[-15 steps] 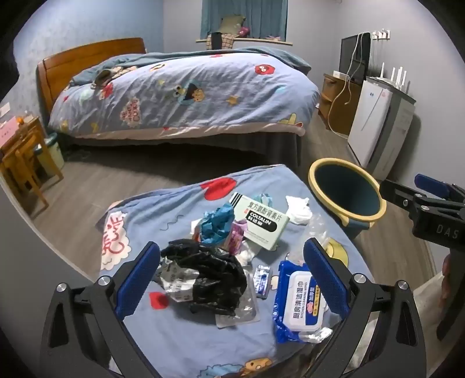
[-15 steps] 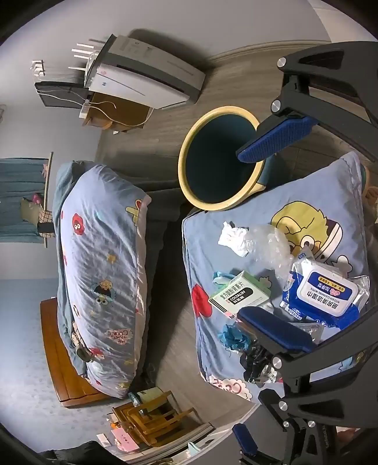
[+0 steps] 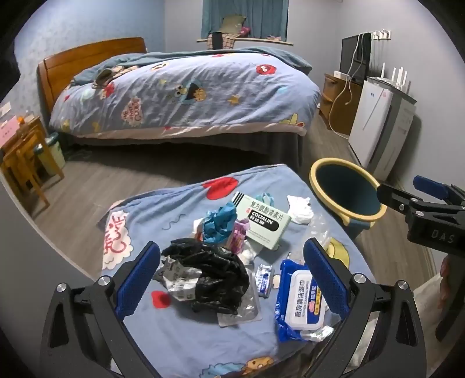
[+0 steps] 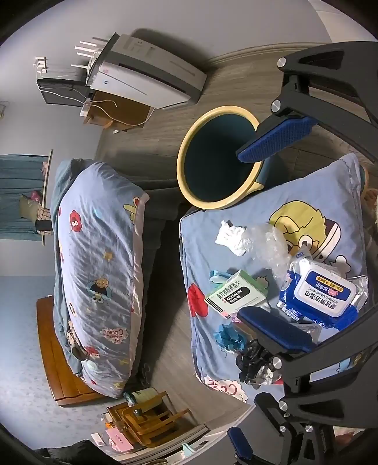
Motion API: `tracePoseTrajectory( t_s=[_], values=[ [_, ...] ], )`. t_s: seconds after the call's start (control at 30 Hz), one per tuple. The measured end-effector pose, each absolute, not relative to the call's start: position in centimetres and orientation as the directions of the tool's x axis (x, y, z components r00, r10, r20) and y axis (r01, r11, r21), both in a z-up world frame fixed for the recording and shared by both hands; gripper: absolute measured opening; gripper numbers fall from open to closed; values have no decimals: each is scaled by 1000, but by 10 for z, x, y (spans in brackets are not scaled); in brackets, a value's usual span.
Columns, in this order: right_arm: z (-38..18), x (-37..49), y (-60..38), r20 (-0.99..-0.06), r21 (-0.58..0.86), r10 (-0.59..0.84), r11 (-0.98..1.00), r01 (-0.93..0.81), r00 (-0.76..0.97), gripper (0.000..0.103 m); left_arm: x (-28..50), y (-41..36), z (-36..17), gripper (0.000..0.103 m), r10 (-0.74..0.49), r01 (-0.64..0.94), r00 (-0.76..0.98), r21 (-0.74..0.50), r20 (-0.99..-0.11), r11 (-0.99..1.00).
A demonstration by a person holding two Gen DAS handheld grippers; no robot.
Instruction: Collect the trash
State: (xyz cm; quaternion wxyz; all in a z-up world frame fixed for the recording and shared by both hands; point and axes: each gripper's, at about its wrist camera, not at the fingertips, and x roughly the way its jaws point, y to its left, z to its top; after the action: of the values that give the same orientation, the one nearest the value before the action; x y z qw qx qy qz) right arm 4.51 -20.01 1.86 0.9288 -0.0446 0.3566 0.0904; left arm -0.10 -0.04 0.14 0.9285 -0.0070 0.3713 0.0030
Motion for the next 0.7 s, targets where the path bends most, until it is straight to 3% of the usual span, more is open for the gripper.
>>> tracePoseTrajectory(
  t_s=[0.7],
  values=[
    [17,46,-203,-674,-8,141,980,-197,726,97,-3,5,0,98,1,-14,722,-13,-692,1000]
  ],
)
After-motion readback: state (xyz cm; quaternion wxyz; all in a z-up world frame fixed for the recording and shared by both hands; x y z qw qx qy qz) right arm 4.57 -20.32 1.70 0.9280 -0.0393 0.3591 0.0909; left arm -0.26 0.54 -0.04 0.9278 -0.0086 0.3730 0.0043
